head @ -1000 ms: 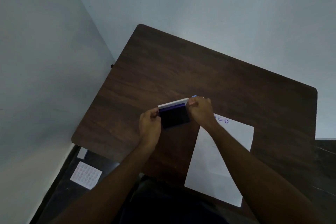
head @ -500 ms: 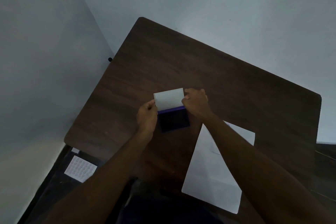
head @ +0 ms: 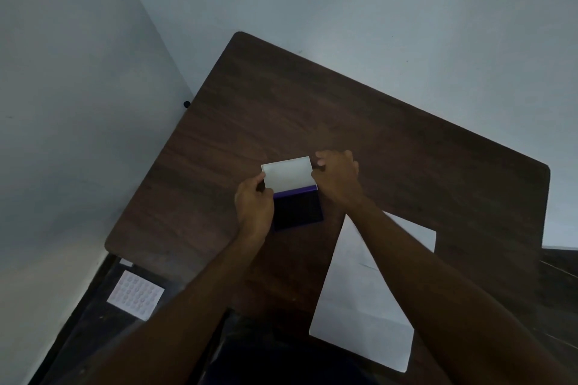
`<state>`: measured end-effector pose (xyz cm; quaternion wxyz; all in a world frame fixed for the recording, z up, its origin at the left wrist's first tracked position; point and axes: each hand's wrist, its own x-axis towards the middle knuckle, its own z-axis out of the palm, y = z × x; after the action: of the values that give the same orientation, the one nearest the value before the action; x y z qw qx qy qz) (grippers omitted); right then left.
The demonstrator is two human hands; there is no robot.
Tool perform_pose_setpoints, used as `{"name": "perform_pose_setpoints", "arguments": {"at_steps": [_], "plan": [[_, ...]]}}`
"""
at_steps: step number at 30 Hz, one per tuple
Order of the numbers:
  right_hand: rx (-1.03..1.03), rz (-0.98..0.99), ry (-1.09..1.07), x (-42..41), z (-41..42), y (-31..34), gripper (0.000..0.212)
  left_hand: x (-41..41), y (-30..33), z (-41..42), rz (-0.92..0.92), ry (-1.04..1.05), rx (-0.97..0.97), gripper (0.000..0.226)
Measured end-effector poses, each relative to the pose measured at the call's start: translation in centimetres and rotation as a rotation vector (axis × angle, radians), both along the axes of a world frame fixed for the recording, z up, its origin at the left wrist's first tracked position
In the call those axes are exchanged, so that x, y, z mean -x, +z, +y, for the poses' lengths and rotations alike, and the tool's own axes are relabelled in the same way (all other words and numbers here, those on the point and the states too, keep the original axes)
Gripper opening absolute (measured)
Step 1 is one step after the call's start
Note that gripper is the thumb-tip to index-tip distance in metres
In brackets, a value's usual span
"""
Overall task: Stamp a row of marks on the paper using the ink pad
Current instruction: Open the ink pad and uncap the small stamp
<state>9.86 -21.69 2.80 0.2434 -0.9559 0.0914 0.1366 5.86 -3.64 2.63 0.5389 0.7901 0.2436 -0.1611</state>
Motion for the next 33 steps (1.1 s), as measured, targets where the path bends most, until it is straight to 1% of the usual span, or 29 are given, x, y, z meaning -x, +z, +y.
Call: {"name": "perform_pose_setpoints", "arguments": {"at_steps": [2, 4, 7, 8, 10, 11, 15, 18, 20, 21, 22, 24, 25, 27, 29, 30, 32, 33], "plan": [[0.074, -0.098, -0.025, 0.0, -1.0, 0.4, 0.031, 0.4, 0.3, 0.0, -0.044, 0.001, 0.02, 0.035], [0.081, -0.077, -0.027, -0.1, -2.5, 0.7, 0.028, 0.6, 1.0, 0.0, -0.098, -0.06, 0.038, 0.032], [0.16, 0.025, 0.093, -0.2, -4.0, 0.6, 0.046, 0.6, 1.3, -0.3, -0.203, -0.139, 0.04, 0.032], [0.206, 0.04, 0.143, 0.0, -4.2, 0.6, 0.045, 0.6, 1.2, -0.4, -0.219, -0.158, 0.029, 0.031], [0.28, 0.04, 0.222, 0.5, -4.1, 0.3, 0.029, 0.8, 0.9, -0.7, -0.215, -0.185, 0.011, 0.031], [0.302, 0.034, 0.242, 0.7, -4.1, 0.0, 0.025, 0.9, 0.8, -0.8, -0.207, -0.197, 0.012, 0.031], [0.356, 0.013, 0.289, 1.1, -3.7, -1.1, 0.016, 1.2, 0.5, -1.1, -0.18, -0.234, 0.024, 0.031], [0.332, -0.065, 0.234, 1.1, -3.6, -1.5, 0.012, 1.2, 0.5, -1.1, -0.201, -0.262, 0.004, 0.031], [0.323, -0.063, 0.242, 0.9, -3.5, -1.4, 0.012, 1.0, 0.6, -1.1, -0.194, -0.285, -0.008, 0.029], [0.292, -0.046, 0.236, 0.8, -3.5, -1.3, 0.014, 0.9, 0.7, -1.1, -0.192, -0.295, -0.011, 0.028], [0.194, -0.024, 0.167, 0.9, -3.4, -0.9, 0.016, 0.9, 0.8, -1.2, -0.198, -0.305, -0.012, 0.027], [-0.105, 0.02, -0.102, 1.7, -3.0, 0.2, 0.017, 0.8, 1.2, -1.2, -0.223, -0.332, -0.005, 0.024], [-0.248, -0.001, -0.241, 2.4, -2.8, 0.9, 0.019, 0.8, 1.4, -1.2, -0.237, -0.353, -0.005, 0.024], [-0.496, -0.006, -0.444, 4.1, -2.2, 2.4, 0.024, 0.7, 2.0, -1.5, -0.277, -0.412, -0.026, 0.028], [-0.698, 0.061, -0.532, 5.3, -1.7, 3.6, 0.023, 0.6, 2.5, -2.0, -0.284, -0.467, -0.028, 0.035], [-0.763, 0.083, -0.546, 5.6, -1.5, 3.9, 0.022, 0.6, 2.7, -2.3, -0.259, -0.482, -0.019, 0.038], [-0.823, 0.117, -0.588, 6.1, -1.3, 4.3, 0.021, 0.7, 2.9, -2.8, -0.213, -0.498, -0.007, 0.04], [-0.841, 0.125, -0.607, 6.3, -1.3, 4.4, 0.021, 0.8, 3.0, -3.0, -0.217, -0.501, 0.004, 0.037]]}}
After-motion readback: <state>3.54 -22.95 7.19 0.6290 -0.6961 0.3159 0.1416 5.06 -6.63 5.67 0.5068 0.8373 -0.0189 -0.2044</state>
